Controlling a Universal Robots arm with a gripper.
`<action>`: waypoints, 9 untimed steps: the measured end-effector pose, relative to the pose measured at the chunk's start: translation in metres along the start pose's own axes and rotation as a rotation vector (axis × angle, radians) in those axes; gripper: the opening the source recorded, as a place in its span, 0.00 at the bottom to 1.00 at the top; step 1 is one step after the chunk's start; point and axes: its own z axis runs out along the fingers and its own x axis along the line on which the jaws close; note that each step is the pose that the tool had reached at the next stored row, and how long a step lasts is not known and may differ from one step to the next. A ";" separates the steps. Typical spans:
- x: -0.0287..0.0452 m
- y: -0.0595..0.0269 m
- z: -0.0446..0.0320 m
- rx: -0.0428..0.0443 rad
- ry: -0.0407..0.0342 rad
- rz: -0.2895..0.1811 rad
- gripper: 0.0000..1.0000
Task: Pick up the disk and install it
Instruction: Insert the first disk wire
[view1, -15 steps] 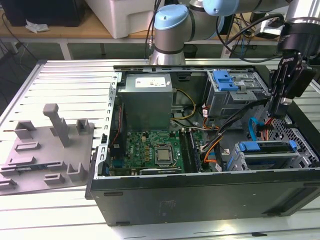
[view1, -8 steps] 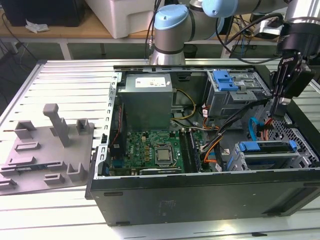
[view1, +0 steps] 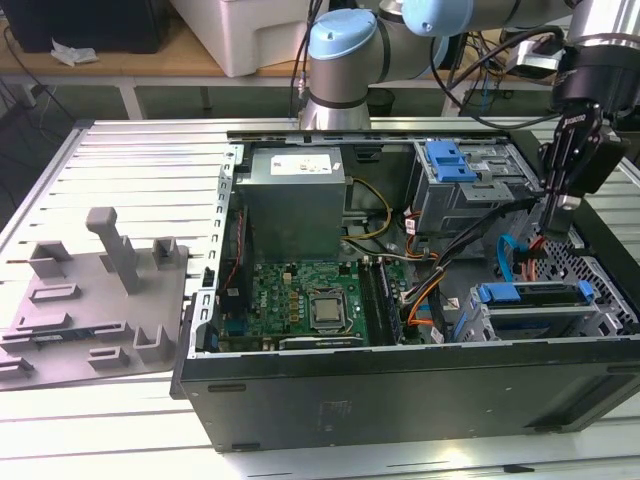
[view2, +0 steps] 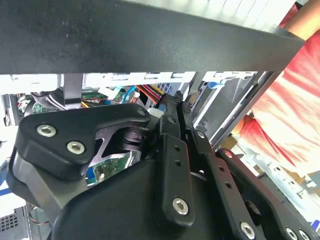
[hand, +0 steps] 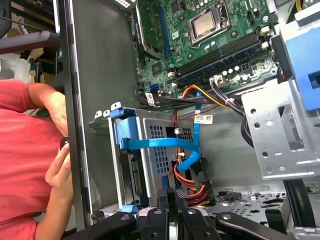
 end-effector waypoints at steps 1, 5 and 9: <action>0.0003 0.0013 0.0003 0.0009 0.0005 -0.001 0.17; 0.0013 0.0076 0.0017 0.0097 0.0084 -0.009 0.17; 0.0022 0.0125 0.0027 0.0282 0.0193 -0.028 0.17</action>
